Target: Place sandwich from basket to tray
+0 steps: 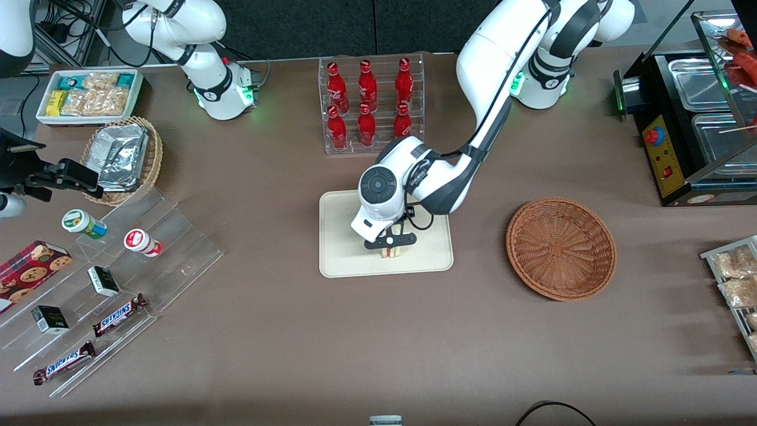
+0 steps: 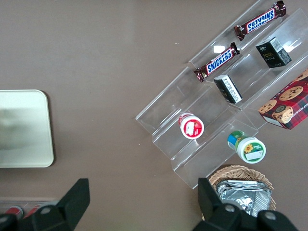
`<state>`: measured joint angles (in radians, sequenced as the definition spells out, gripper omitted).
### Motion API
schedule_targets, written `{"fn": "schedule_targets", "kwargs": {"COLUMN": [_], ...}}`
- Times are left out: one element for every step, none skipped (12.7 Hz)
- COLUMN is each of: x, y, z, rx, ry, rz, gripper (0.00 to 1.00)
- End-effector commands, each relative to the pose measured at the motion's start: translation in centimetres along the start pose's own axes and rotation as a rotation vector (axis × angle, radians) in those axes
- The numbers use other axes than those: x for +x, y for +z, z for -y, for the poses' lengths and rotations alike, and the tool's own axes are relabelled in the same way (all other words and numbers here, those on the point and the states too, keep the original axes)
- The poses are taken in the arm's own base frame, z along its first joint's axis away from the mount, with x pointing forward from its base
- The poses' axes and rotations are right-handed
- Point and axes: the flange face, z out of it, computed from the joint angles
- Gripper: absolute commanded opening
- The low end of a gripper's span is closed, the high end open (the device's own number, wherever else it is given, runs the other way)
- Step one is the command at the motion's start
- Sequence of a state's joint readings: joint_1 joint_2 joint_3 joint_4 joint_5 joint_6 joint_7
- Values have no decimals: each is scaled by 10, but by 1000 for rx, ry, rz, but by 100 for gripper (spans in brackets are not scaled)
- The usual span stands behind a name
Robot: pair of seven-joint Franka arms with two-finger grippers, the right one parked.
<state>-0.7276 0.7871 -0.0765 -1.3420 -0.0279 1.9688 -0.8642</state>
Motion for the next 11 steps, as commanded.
{"fn": "schedule_targets", "kwargs": {"x": [-1, -1, -1, 0, -1, -1, -1, -2, -1, 0, 3], "y": [2, 1, 1, 2, 5, 4, 2, -4, -11, -25, -43], "z": [-7, -7, -8, -8, -7, -7, -7, -6, -3, 1, 8], "rx": [9, 8, 4, 1, 5, 5, 6, 8, 7, 0, -5], "ry": [-10, -10, -8, -7, -7, -7, -8, -9, -17, -29, -51], "rz": [-23, -26, -31, -35, -32, -32, -31, -33, -32, -34, -42], "gripper": [39, 58, 85, 100, 100, 100, 100, 100, 100, 100, 100]}}
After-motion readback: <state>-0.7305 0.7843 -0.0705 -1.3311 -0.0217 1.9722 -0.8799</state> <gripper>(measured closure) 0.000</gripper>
